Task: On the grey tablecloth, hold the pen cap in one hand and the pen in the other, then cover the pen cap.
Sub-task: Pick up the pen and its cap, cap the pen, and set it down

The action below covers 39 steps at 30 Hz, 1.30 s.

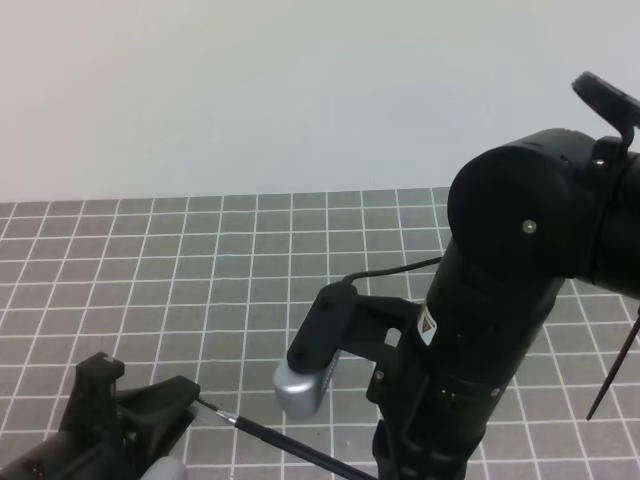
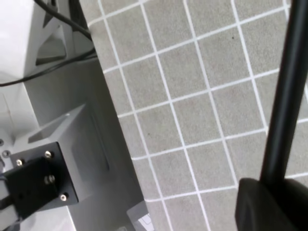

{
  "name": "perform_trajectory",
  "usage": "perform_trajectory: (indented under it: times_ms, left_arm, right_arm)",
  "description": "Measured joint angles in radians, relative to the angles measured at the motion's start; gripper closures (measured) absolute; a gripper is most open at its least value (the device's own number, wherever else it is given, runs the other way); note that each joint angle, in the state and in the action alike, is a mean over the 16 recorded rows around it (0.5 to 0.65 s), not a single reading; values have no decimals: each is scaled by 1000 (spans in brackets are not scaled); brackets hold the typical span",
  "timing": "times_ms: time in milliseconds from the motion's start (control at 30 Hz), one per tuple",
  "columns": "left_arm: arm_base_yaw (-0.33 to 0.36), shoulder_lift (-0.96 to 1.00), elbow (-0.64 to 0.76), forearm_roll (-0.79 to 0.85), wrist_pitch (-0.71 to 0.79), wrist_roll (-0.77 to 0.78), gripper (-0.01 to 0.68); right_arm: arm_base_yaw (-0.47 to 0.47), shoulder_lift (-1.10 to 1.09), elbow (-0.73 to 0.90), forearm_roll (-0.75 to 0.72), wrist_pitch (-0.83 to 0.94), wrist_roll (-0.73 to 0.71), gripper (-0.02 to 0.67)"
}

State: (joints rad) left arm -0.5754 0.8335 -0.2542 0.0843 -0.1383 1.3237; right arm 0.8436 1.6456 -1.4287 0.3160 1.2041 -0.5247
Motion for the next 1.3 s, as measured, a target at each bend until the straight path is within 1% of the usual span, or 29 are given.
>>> perform_trajectory:
  times_ms: [367,967,1300]
  left_arm:
    - [0,0,0,2,-27,2,592]
    - [0,0,0,63,-39,-4,592]
    - [-11,0,0,75,-41,-44,592]
  right_arm:
    - [0,9,-1,7,0,15,579]
    - [0,15,-1,10,0,15,579]
    - [0,40,-9,28,0,-1,579]
